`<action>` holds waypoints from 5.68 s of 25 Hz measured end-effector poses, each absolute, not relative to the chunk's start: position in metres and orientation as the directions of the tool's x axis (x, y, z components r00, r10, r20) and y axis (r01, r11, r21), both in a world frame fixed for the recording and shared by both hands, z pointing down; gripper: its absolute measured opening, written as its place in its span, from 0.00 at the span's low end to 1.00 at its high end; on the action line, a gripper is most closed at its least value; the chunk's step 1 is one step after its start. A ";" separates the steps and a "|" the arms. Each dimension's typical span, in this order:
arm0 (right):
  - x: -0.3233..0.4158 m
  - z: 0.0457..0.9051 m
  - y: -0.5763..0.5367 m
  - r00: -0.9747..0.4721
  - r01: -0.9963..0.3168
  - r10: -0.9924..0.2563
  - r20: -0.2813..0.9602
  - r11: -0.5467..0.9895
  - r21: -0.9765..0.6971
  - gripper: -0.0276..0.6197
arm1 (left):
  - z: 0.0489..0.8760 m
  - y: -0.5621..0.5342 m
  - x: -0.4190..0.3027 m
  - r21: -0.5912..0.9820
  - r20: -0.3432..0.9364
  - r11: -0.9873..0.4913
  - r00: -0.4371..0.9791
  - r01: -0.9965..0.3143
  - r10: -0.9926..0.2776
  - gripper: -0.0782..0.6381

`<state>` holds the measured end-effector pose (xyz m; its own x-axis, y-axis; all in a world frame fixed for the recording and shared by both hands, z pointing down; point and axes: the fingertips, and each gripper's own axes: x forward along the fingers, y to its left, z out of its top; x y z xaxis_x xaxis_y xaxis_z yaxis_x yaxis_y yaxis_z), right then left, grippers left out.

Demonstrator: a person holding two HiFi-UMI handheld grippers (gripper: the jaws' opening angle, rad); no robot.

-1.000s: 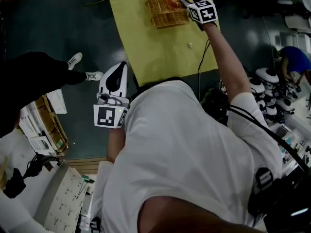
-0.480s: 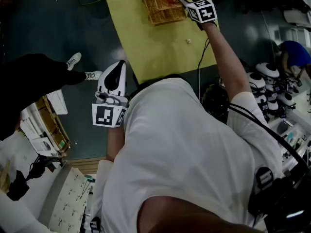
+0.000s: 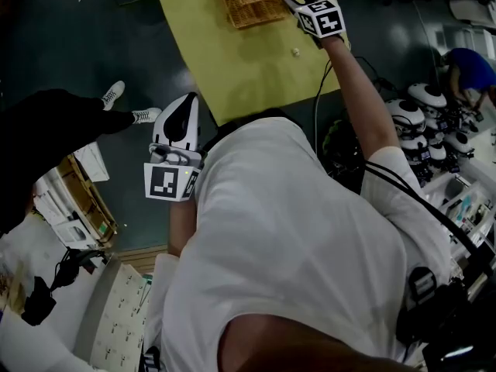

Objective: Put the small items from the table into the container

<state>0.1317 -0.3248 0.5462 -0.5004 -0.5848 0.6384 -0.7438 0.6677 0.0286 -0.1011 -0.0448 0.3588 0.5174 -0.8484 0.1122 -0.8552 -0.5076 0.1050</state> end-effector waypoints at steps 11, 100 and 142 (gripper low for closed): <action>0.145 0.577 -0.292 -0.476 -0.762 -0.564 0.675 0.647 0.003 0.28 | 0.362 -0.039 -0.099 0.119 0.140 -0.524 0.537 -0.843 -0.832 0.12; 0.206 0.775 -0.180 -0.300 -0.837 -0.350 0.887 0.544 -0.069 0.23 | 0.439 -0.074 -0.070 0.226 0.260 -0.541 0.585 -0.810 -0.768 0.12; 0.170 0.633 -0.264 -0.348 -0.790 -0.538 0.768 0.609 0.068 0.23 | 0.378 -0.067 -0.102 0.129 0.136 -0.545 0.559 -0.829 -0.818 0.12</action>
<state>0.1704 -0.2642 0.6327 -0.3479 -0.5379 0.7679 -0.7904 0.6088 0.0683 -0.1021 -0.0665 0.3775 0.5586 -0.8181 0.1363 -0.8288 -0.5445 0.1286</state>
